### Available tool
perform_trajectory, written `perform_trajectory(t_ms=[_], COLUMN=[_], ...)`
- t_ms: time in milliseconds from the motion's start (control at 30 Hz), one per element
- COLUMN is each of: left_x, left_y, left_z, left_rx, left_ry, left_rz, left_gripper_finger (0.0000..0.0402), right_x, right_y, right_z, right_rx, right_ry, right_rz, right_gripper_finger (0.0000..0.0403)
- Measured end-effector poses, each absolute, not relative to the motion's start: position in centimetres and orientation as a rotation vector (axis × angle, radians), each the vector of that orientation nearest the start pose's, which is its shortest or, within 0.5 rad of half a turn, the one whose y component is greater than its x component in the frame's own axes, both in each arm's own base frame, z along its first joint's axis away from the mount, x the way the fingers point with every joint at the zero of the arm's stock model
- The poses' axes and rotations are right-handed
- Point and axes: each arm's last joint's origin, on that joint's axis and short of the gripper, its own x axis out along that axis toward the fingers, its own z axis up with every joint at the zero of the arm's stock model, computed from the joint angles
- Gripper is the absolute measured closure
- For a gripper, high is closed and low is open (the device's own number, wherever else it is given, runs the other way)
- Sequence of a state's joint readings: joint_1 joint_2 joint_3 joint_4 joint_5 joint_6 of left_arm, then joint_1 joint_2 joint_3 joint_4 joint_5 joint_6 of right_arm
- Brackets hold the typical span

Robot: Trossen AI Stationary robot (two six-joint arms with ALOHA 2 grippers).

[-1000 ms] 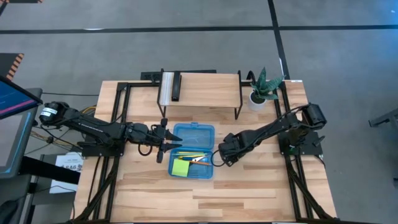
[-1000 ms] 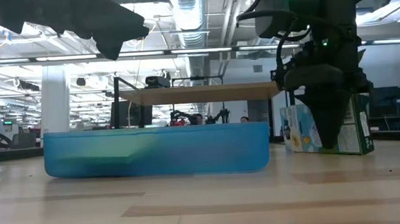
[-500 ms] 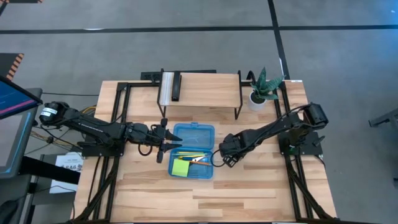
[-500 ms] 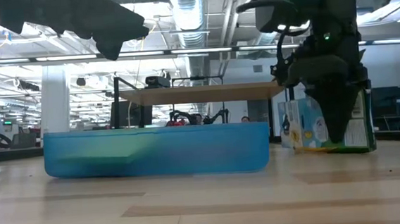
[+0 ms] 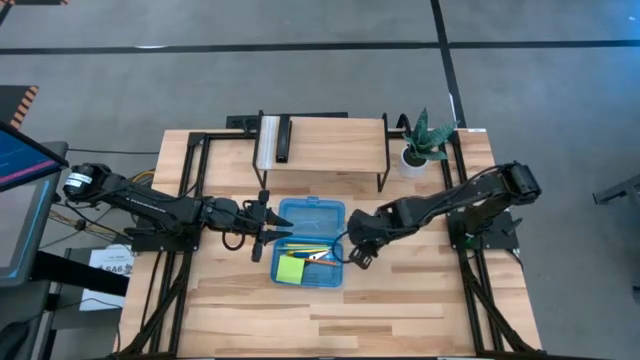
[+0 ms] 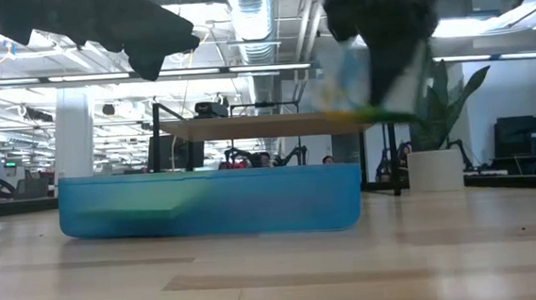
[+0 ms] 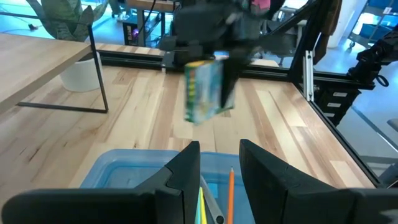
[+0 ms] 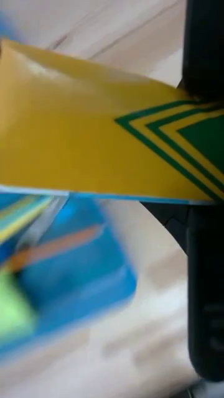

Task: Pack school essentials
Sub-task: Put the yellow crayon box into the blue supply box

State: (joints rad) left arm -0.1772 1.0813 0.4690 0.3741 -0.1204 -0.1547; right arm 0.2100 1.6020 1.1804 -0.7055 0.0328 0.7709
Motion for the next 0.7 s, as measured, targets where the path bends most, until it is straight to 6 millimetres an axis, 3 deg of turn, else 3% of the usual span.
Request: perform_trajectory(t_ms=[133,267,700], left_x=[22.2,22.2,22.1], left_y=[-3.6,-3.6,-3.6], left_z=[22.2,22.2,22.0], left_rx=[-0.119,-0.118,-0.128], left_ry=[0.239,0.241,0.257], left_rz=[-0.039,-0.038,-0.042], left_gripper_finger=[0.0303,0.0303,0.0303], right_x=[33.1,34.8,41.2], right_y=[7.1,7.6,9.0], right_z=[25.1,25.4,20.6], right_rx=[0.516,0.444,0.321], right_ry=[1.004,0.977,1.114], right_rz=[-0.114,-0.014,0.363], right_gripper_finger=[0.0303,0.0304,0.0304])
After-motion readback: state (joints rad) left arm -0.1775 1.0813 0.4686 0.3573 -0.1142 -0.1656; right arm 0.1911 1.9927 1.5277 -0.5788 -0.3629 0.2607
